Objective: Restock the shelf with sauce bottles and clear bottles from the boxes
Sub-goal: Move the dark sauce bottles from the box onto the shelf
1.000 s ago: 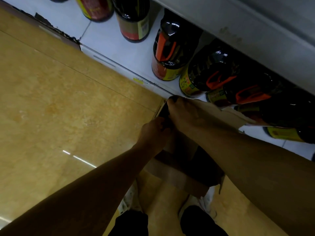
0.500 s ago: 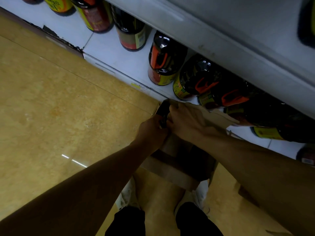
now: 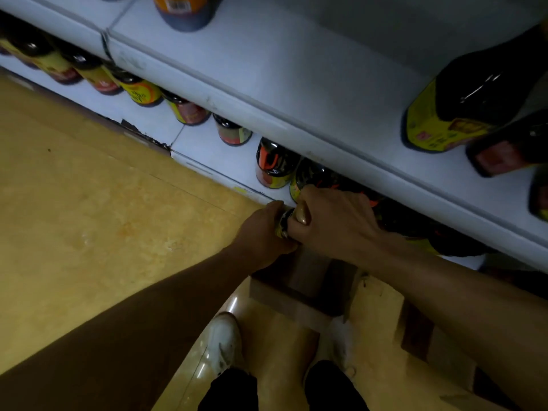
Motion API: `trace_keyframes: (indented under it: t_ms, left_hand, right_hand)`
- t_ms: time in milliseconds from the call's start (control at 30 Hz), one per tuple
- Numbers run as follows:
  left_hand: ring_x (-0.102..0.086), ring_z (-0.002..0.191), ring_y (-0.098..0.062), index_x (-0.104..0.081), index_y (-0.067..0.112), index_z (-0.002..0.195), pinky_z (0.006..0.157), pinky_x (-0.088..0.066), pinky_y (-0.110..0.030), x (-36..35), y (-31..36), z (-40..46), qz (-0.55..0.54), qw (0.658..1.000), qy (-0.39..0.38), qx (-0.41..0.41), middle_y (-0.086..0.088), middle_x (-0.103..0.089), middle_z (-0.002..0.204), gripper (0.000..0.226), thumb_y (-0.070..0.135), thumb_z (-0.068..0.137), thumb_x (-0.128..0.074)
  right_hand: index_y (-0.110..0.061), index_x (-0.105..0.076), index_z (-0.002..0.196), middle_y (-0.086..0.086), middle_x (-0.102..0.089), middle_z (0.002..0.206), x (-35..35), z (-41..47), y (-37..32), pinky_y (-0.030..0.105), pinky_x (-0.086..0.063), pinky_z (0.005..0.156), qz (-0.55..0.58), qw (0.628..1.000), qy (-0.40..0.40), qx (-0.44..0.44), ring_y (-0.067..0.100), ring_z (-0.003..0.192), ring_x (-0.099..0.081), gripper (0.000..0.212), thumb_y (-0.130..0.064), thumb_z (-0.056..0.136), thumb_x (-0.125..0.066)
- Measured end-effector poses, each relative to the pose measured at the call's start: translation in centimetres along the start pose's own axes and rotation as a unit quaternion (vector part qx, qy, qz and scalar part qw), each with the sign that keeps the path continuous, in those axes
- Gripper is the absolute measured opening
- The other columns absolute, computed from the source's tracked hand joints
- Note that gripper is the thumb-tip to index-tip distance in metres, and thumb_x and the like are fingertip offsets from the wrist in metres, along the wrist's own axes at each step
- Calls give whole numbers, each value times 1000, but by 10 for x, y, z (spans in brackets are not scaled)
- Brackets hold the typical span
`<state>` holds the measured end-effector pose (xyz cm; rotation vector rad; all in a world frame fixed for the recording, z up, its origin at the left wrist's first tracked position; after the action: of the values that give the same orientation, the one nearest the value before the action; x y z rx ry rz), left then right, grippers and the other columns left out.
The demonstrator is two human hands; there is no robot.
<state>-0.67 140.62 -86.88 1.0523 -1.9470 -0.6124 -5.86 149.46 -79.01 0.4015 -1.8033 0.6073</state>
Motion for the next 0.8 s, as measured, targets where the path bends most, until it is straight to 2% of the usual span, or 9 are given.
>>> trace_keyframes:
  t_ms: [100, 200, 267, 300, 400, 467, 567, 667, 800]
  left_hand:
    - [-42, 132, -15, -33, 19, 149, 94, -32, -13, 21, 27, -16, -19, 999, -15, -32, 2, -49, 142, 91, 25, 74, -84]
    - [-48, 119, 2, -41, 24, 142, 87, -38, 0, 45, 62, -38, -69, 993, -23, -97, 16, -57, 126, 85, 19, 71, -86]
    - [-49, 122, 4, -31, 34, 148, 97, -45, -14, 57, 80, -51, -77, 990, -42, -112, 17, -54, 135, 96, 21, 71, -87]
    - [-49, 122, 6, -27, 45, 145, 96, -47, -17, 63, 90, -59, -82, 989, -51, -116, 25, -52, 135, 98, 22, 70, -87]
    - [-48, 115, 17, -31, 61, 130, 82, -43, -1, 84, 122, -84, -75, 986, -70, -129, 46, -51, 117, 91, 25, 68, -87]
    - [-47, 112, 17, -38, 63, 123, 80, -39, 3, 98, 141, -99, -54, 987, -70, -135, 46, -52, 111, 80, 33, 66, -86]
    - [-47, 107, 17, -39, 69, 112, 80, -37, -2, 120, 176, -120, -24, 985, -76, -152, 43, -52, 110, 71, 37, 68, -85]
    - [-51, 105, 15, -45, 59, 117, 80, -40, -7, 141, 210, -139, -6, 982, -77, -175, 37, -57, 111, 64, 38, 70, -84]
    - [-59, 106, 2, -51, 44, 124, 91, -50, -25, 171, 262, -168, 21, 976, -71, -206, 22, -64, 114, 64, 38, 70, -84]
  right_hand:
    - [-23, -44, 87, -3, -67, 91, 58, -11, -13, 24, -27, 63, 3, 999, 46, 7, 15, 78, -60, 28, -49, 85, -55]
    - [-20, -44, 82, -1, -63, 81, 112, -22, -25, 25, -23, 63, -3, 997, 79, 5, 18, 72, -58, 28, -44, 83, -57]
    - [-21, -38, 82, -6, -51, 73, 142, -28, -32, 26, -20, 61, -16, 996, 92, 5, 14, 66, -49, 30, -45, 84, -56]
    - [-21, -36, 81, -8, -46, 71, 158, -32, -35, 28, -19, 60, -23, 995, 95, 6, 13, 65, -45, 32, -46, 85, -55]
    - [-18, -42, 76, -5, -53, 68, 211, -44, -46, 32, -38, 59, -6, 994, 106, 12, 17, 64, -54, 30, -45, 84, -51]
    - [-17, -48, 74, -4, -54, 65, 247, -53, -53, 33, -43, 58, -2, 993, 119, 6, 18, 61, -54, 30, -45, 83, -54]
    - [-20, -48, 73, -6, -48, 59, 300, -68, -62, 31, -39, 55, 8, 991, 135, 1, 15, 57, -49, 30, -48, 81, -54]
    - [-23, -43, 73, -6, -45, 60, 343, -79, -72, 32, -31, 56, 11, 990, 144, 3, 20, 60, -48, 31, -53, 78, -50]
    - [-23, -41, 71, -4, -40, 57, 408, -97, -84, 31, -28, 54, -7, 981, 192, 4, 24, 60, -48, 32, -55, 69, -39]
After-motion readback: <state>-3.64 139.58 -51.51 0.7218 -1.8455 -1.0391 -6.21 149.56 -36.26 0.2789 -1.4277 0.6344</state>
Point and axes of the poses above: each hand's wrist, its own z-axis towards the middle knuckle, its own x-axis out of the back of the hand, y = z × x, the point moved 8 cm from there along z, towards the middle knuckle
